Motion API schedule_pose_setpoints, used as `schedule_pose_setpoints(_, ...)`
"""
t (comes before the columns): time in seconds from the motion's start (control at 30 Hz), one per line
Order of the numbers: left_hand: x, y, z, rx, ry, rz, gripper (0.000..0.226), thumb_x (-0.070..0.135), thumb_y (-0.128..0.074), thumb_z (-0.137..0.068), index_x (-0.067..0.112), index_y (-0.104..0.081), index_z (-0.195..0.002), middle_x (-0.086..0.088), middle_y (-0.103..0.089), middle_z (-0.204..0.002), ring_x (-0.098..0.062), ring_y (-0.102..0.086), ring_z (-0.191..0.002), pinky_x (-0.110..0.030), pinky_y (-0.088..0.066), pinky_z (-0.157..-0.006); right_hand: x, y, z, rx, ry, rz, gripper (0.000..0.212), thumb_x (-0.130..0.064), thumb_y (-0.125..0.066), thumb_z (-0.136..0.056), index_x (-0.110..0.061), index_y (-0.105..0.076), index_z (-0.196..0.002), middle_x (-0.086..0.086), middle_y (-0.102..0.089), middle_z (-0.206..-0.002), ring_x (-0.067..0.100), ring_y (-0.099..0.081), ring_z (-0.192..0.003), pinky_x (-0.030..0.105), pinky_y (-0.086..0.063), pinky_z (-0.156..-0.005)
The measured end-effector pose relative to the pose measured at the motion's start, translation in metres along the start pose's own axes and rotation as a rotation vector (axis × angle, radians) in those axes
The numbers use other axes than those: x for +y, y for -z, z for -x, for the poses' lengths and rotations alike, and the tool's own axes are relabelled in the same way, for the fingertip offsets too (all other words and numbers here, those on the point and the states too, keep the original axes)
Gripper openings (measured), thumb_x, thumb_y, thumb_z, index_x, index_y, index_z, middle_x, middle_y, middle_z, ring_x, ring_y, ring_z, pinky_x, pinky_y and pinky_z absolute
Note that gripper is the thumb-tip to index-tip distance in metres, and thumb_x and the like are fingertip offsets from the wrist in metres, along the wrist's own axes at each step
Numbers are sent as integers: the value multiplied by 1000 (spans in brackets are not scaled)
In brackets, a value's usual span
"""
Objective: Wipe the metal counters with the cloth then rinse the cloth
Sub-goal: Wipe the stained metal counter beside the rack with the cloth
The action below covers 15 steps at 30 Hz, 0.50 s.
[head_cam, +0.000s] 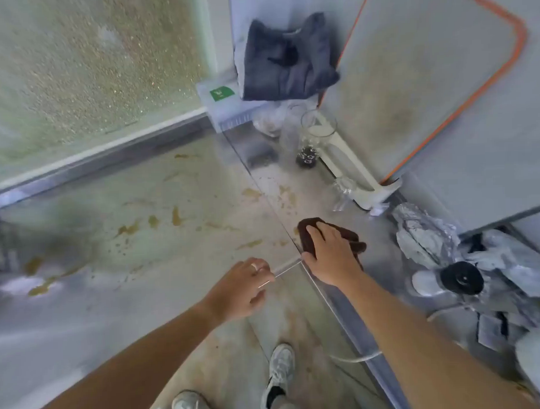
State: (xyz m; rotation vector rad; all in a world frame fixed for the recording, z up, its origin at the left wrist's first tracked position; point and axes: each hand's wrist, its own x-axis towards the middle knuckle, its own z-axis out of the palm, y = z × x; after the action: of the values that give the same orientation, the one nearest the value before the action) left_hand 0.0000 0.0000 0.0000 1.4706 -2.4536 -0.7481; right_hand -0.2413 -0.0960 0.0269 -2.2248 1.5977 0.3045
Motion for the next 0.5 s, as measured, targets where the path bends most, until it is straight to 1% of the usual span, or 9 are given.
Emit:
schedule_pose_setpoints(0.03, -4, -11, -2, 3, -27, -30, 34, 28, -55, -85, 23, -65, -117, -1, -61, -119, -22, -59, -112, -35, -50, -89, 6, -16, -3, 40, 31, 31, 67, -43, -50, -101, -13, -32, -157, 14, -29, -164, 34, -28, -151, 49, -34, -117)
schedule_pose_setpoints(0.1, -10, -26, -3, 28, -38, -57, 38, 30, -58, -86, 21, -63, -122, -1, -59, -124, -23, -55, -117, -37, -48, -91, 17, -41, -6, 162, 57, 54, 66, -45, -45, -101, -17, -31, -159, 9, -29, -166, 28, -28, -152, 49, -35, -114)
schedule_pose_setpoints(0.2, -16, -40, -4, 69, -58, -118, 42, 32, -62, -82, 21, -64, -123, 0, -59, -129, -23, -54, -121, -37, -45, -93, 29, -49, -13, 298, 114, 86, 59, -43, -44, -101, -20, -40, -155, 3, -44, -157, 25, -43, -139, 46, -44, -101)
schedule_pose_setpoints(0.23, -18, -42, -4, 75, -66, -130, 43, 32, -64, -81, 21, -64, -123, 0, -59, -129, -22, -53, -122, -36, -44, -94, 35, -48, -19, 341, 156, 115, 57, -43, -44, -102, -20, -43, -154, 2, -49, -153, 26, -48, -134, 46, -46, -98)
schedule_pose_setpoints(0.27, -21, -44, -5, 89, -70, -126, 44, 33, -64, -80, 21, -64, -123, 0, -60, -128, -22, -54, -122, -36, -43, -94, 39, -43, -24, 370, 205, 147, 55, -42, -43, -103, -21, -45, -153, 1, -52, -150, 26, -50, -130, 47, -45, -99)
schedule_pose_setpoints(0.33, -22, -47, -5, 98, -76, -123, 44, 32, -65, -79, 21, -64, -122, 0, -60, -126, -24, -57, -118, -36, -43, -94, 45, -46, -36, 383, 271, 189, 52, -40, -42, -105, -23, -44, -154, -1, -51, -152, 26, -49, -133, 47, -38, -108)
schedule_pose_setpoints(0.4, -20, -48, -5, 99, -66, -110, 44, 31, -64, -78, 22, -63, -121, 2, -59, -125, -24, -60, -114, -35, -43, -94, 40, -51, -50, 375, 297, 153, 53, -37, -38, -107, -22, -37, -158, -1, -43, -160, 25, -41, -144, 47, -29, -119)
schedule_pose_setpoints(0.43, -20, -47, -5, 99, -61, -104, 44, 31, -64, -77, 22, -63, -120, 2, -59, -125, -24, -60, -112, -35, -43, -94, 35, -52, -59, 376, 294, 135, 54, -37, -35, -108, -21, -34, -159, 0, -39, -162, 25, -36, -148, 46, -25, -122)
schedule_pose_setpoints(0.5, -21, -47, -7, 117, -66, -90, 44, 30, -64, -76, 22, -62, -120, 2, -59, -124, -23, -59, -110, -36, -44, -93, 20, -49, -84, 372, 281, 88, 54, -36, -33, -109, -20, -31, -160, 0, -35, -165, 23, -29, -153, 46, -23, -124)
